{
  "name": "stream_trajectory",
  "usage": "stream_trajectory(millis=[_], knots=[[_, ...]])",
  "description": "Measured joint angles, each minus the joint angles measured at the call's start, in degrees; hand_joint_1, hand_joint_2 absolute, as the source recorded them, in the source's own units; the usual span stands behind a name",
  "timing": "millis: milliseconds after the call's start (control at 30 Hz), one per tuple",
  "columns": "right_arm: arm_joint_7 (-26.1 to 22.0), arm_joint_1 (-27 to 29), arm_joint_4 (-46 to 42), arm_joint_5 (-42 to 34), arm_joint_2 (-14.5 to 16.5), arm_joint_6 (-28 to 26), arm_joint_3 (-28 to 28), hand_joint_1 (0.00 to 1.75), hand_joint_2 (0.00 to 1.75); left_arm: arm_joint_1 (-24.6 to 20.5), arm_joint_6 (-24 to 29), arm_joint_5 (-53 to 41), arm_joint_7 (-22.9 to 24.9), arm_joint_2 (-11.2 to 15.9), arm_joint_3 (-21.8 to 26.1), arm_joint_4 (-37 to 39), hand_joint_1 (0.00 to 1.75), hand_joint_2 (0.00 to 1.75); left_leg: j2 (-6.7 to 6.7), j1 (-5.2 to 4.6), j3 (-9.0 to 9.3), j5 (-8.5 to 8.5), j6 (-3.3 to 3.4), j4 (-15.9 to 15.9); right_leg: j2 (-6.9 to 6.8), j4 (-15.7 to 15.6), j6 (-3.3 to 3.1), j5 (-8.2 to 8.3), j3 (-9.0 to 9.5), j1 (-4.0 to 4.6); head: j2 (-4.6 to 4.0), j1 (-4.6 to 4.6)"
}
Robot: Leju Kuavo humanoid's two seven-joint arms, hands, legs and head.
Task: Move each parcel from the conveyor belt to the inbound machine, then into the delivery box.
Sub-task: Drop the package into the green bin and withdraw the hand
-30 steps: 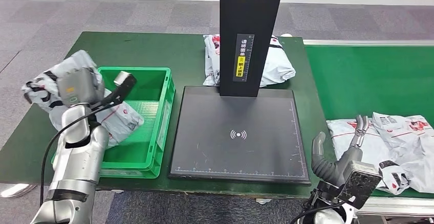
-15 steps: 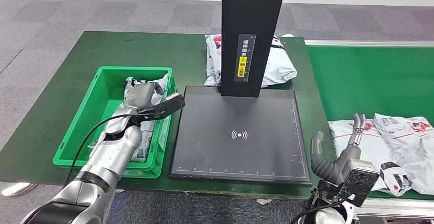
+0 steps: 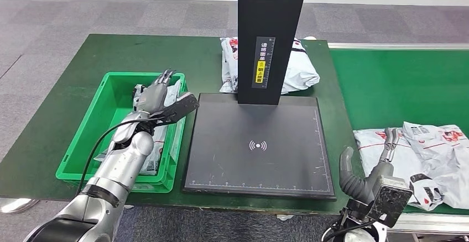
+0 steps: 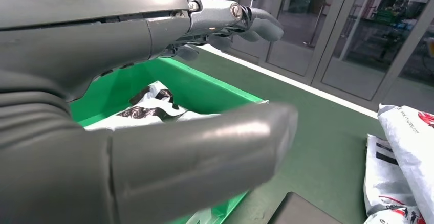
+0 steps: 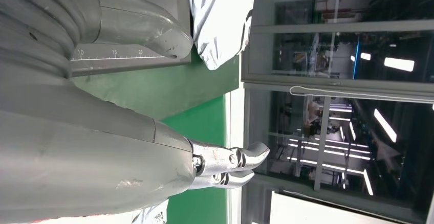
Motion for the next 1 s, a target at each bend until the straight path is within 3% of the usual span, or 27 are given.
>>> stream_trajectory(millis=[233,367,433,500,600,667,800,1000], knots=[[0.8,0.3,0.0,0.0,-0.4,-0.2,0.5,0.00,1.75,0.1,1.1,6.3,0.2,0.0,0.0,-0.1,0.00,0.00,0.00,0.00,-0.01,0.00,0.00,0.0,0.00,0.0,0.00,0.00,0.00,0.00,-0.01,0.00],[3.8,0.7,0.1,2.2,-0.8,-0.8,0.9,0.00,1.75,1.5,6.8,15.5,-0.5,0.0,1.1,-2.2,0.00,0.00,0.00,0.00,-0.02,-0.02,-0.01,0.0,0.00,0.0,-0.01,-0.01,0.00,0.00,0.00,0.00],[6.8,0.5,0.9,5.8,-1.3,-2.0,0.8,0.00,1.75,3.3,11.3,20.9,-2.3,-0.2,2.6,-5.3,0.00,0.87,0.04,0.00,-0.01,-0.04,-0.04,0.0,0.04,0.0,-0.01,-0.01,-0.02,0.00,0.00,0.01],[14.2,-0.5,2.7,15.5,-2.4,-2.3,0.1,0.00,1.75,6.8,16.2,25.7,-6.6,-0.7,4.0,-11.2,0.00,1.75,0.14,-0.01,0.02,-0.08,-0.03,0.0,0.13,0.0,-0.01,-0.01,-0.03,-0.01,-0.01,0.01],[30.3,-3.6,7.2,37.9,-4.9,1.1,-4.1,0.00,1.75,14.3,21.5,29.9,-11.6,-2.4,4.1,-23.7,0.00,1.75,0.16,-0.06,0.06,-0.19,0.09,0.0,0.15,-0.1,0.13,-0.10,0.03,-0.07,-0.01,0.00],[36.4,-5.5,10.5,48.1,-6.6,3.9,-8.6,0.00,1.75,18.4,22.6,31.7,-11.8,-3.4,3.3,-30.5,0.00,1.75,-0.02,-0.11,0.05,-0.21,0.16,0.0,-0.02,-0.1,0.25,-0.18,0.13,-0.12,-0.01,0.01],[41.2,-8.4,17.0,57.4,-9.1,7.6,-16.2,0.00,1.75,24.1,22.3,36.6,-12.0,-5.1,1.9,-38.7,0.00,1.75,-0.11,-0.17,0.04,-0.27,0.25,0.0,-0.09,-0.2,0.31,-0.19,0.19,-0.18,0.00,0.01],[42.7,-12.4,26.9,63.4,-11.5,11.2,-22.9,0.00,1.75,29.0,18.6,40.1,-12.4,-7.1,1.4,-43.6,0.00,1.75,-0.04,-0.18,0.06,-0.29,0.28,0.0,-0.02,-0.2,0.32,-0.19,0.17,-0.19,-0.01,0.02]])
